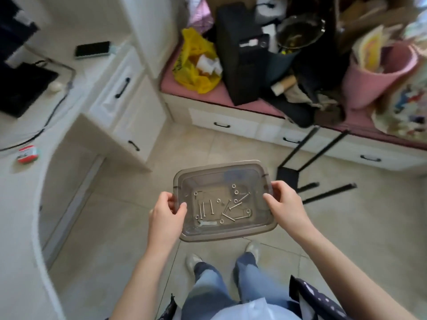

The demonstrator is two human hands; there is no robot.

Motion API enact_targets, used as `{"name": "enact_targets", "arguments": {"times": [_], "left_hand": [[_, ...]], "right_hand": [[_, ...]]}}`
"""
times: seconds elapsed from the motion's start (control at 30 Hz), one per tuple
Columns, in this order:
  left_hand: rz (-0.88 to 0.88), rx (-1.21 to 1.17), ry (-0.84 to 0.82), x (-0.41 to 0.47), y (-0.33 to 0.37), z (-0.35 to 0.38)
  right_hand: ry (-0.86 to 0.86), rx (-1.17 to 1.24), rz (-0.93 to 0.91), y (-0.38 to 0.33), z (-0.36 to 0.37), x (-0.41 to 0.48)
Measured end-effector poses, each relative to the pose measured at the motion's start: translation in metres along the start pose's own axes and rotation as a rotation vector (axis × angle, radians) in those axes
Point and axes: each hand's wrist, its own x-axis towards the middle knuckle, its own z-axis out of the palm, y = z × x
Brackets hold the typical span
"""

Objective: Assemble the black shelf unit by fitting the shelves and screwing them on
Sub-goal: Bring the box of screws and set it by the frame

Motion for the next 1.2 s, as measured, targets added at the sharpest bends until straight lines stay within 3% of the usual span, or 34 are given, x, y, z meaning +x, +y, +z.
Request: {"name": "enact_targets", "arguments": {"times": [0.47,0.9,1.2], "left_hand": [[0.281,0.076,-0.303,-0.013,0.163,0.177],[0.458,0.138,-0.601,-0.004,0.274,0.288],[0.541,0.188,-0.699,-0.028,0.321,0.351]], "right_hand": [[0.365,0.168,0.266,0.114,-0.17,0.022],[0.645,0.255,0.536,0.171,-0.248,0.042],[0.717,0.312,0.626,0.224,-0.29,0.045]]}}
